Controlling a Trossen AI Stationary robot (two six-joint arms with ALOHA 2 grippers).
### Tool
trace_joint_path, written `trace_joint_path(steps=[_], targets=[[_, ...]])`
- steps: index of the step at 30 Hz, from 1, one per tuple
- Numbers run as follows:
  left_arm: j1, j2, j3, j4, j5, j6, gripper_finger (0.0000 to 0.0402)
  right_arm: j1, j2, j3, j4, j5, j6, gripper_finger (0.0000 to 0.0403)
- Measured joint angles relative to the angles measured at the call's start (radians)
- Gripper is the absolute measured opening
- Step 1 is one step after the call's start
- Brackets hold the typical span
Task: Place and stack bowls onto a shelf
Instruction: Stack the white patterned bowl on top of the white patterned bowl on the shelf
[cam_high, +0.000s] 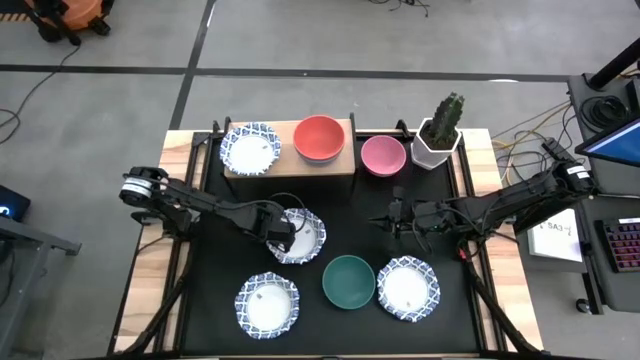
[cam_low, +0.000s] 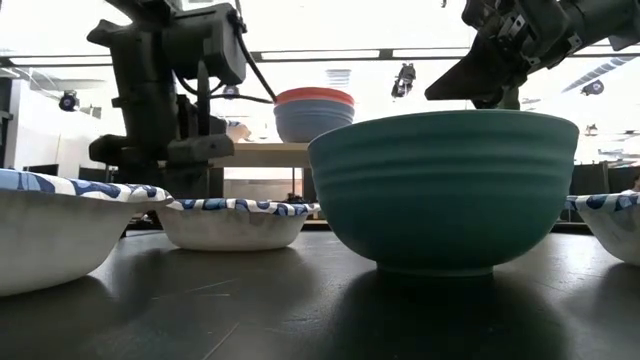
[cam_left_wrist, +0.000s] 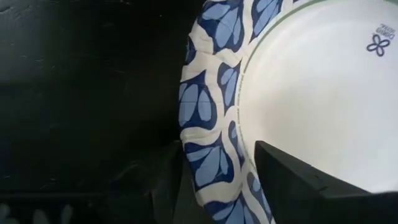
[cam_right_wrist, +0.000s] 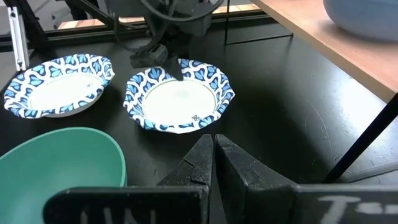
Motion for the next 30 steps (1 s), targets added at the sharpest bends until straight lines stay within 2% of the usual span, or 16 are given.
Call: trace_joint_path(steps=[5, 13, 18, 24, 27, 30], targets=[[0.000, 0.004, 0.005, 0.002, -0.001, 0.022, 0.0123, 0.000, 0.000, -0.002, 0.000, 0.000, 0.000, 0.0009], [-0.001, -0.001, 0.036, -0.003, -0.007, 0.064, 0.0016, 0.000, 0.000, -0.002, 0.000, 0.000, 0.000, 0.0009], [0.000, -0.003, 0.113, -0.064, -0.015, 0.133, 0.0006, 0.000, 0.000, -0.003, 0.001, 0.000, 0.000, 0.0009], [0.000, -0.052, 0.311, -0.299, -0.028, 0.257, 0.0001, 0.000, 0.000, -0.003, 0.000, 0.000, 0.000, 0.0009], [0.000, -0.081, 0.472, -0.472, -0.055, 0.319, 0.0001, 0.000, 0.000, -0.003, 0.000, 0.000, 0.000, 0.0009], [0.001, -0.103, 0.664, -0.649, -0.139, 0.355, 0.0000, 0.000, 0.000, -0.003, 0.000, 0.000, 0.000, 0.0009]])
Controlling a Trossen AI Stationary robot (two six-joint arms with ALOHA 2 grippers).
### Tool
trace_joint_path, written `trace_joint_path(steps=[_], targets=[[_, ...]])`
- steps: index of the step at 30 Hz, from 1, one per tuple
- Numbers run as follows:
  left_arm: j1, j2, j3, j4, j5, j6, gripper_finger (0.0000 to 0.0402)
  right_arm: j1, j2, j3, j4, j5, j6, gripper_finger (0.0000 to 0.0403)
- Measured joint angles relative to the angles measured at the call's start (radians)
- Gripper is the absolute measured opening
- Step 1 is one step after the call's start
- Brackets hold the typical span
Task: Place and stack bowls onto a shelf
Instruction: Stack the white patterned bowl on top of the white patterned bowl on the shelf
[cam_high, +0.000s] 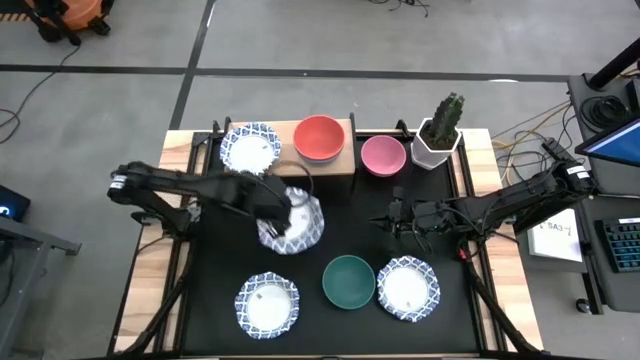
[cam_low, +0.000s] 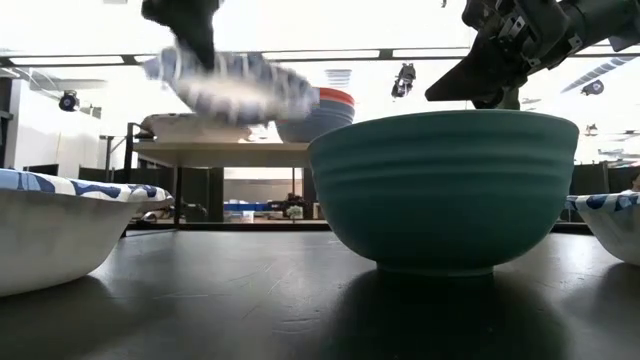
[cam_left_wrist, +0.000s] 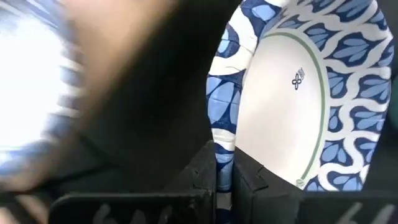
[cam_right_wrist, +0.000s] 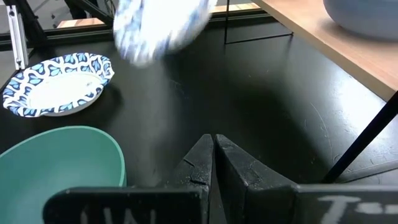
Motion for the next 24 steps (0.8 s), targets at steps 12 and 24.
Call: trace_joint_path(steps=[12, 24], targets=[[0.299, -0.119, 0.358, -0.171, -0.332, 0.260, 0.0000, 0.000, 0.000, 0.000, 0.005, -0.003, 0.003, 0.0009], [0.789, -0.192, 0.128, -0.088, -0.014, 0.456, 0.0000, 0.000, 0.000, 0.000, 0.010, -0.003, -0.001, 0.0009]])
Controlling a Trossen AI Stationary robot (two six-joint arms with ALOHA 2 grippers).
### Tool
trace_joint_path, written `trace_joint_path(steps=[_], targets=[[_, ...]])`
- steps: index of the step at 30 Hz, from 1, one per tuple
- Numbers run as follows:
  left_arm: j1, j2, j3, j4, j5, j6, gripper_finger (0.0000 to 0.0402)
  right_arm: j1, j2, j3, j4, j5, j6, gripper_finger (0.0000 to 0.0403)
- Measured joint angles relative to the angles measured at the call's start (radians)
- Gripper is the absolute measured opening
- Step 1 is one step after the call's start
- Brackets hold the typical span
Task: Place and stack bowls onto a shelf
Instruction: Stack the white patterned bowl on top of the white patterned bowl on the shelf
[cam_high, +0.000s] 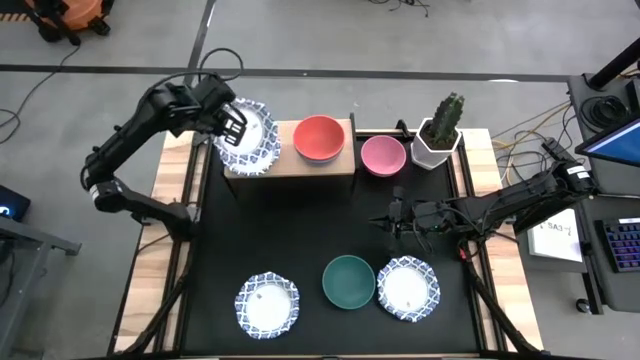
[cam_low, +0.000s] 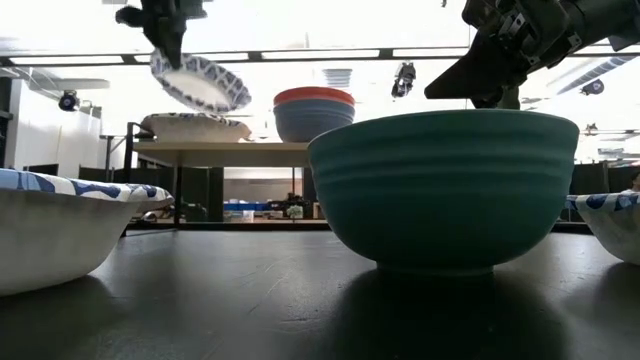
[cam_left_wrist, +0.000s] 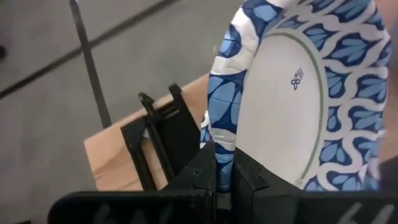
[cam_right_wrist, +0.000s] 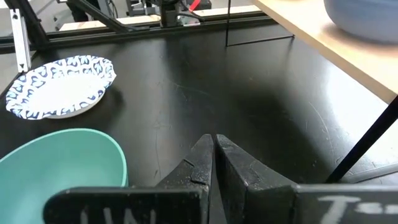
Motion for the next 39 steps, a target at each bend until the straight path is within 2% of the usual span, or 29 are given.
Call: trace_joint_path(steps=[6, 11, 17, 26, 29, 33, 35, 39], targets=[[0.019, 0.001, -0.125, 0.074, 0.008, 0.017, 0.0000, 0.000, 0.000, 0.000, 0.001, 0.000, 0.000, 0.0009], [0.019, 0.010, -0.172, 0.106, 0.007, 0.023, 0.0011, 0.000, 0.000, 0.000, 0.000, 0.000, 0.001, 0.0009], [0.022, 0.020, -0.176, 0.125, 0.006, 0.048, 0.0038, 0.000, 0.000, 0.000, 0.000, 0.001, 0.001, 0.0009], [0.023, 0.019, -0.127, 0.126, -0.004, 0.105, 0.0107, 0.000, 0.000, 0.000, 0.000, 0.003, 0.000, 0.0009], [0.023, 0.013, -0.106, 0.131, -0.005, 0.168, 0.0117, 0.000, 0.000, 0.000, 0.000, 0.003, -0.001, 0.0009], [0.023, 0.005, -0.114, 0.169, -0.077, 0.196, 0.0105, 0.000, 0.000, 0.000, 0.001, 0.003, -0.002, 0.0009], [0.027, 0.005, -0.123, 0.178, -0.110, 0.205, 0.0087, 0.000, 0.000, 0.000, 0.002, 0.003, -0.002, 0.0009], [0.029, 0.007, -0.154, 0.223, -0.110, 0.207, 0.0043, 0.000, 0.000, 0.000, 0.002, 0.003, -0.002, 0.0009]])
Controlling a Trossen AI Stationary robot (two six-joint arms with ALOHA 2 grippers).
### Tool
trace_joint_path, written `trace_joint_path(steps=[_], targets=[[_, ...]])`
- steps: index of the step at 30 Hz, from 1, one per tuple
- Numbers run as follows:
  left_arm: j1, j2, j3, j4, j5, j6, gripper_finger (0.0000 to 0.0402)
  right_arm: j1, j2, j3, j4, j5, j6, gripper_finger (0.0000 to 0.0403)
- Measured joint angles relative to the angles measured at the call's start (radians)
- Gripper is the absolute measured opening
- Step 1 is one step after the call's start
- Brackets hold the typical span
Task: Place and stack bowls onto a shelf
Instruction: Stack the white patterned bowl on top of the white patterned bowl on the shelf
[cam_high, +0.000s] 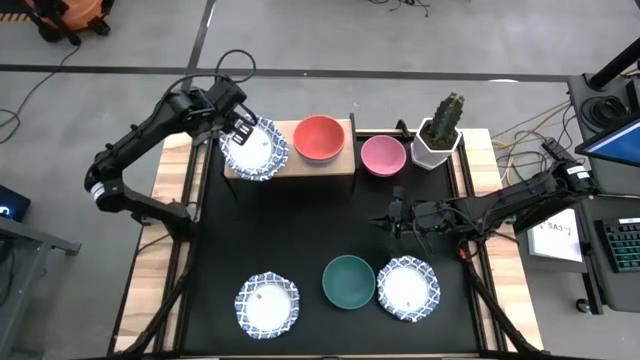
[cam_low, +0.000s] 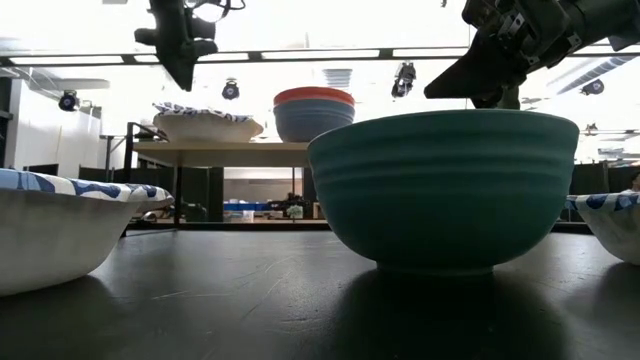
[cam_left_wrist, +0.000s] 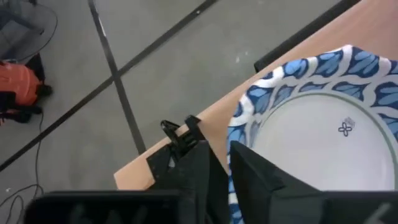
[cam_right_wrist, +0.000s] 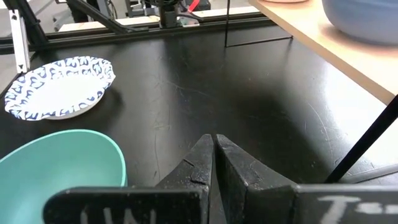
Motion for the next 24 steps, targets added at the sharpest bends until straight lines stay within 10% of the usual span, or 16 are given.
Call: trace_joint_path(steps=[24], targets=[[0.005, 0.001, -0.222, 0.164, -0.024, -0.014, 0.0000, 0.000, 0.000, 0.000, 0.006, 0.000, 0.002, 0.0009]])
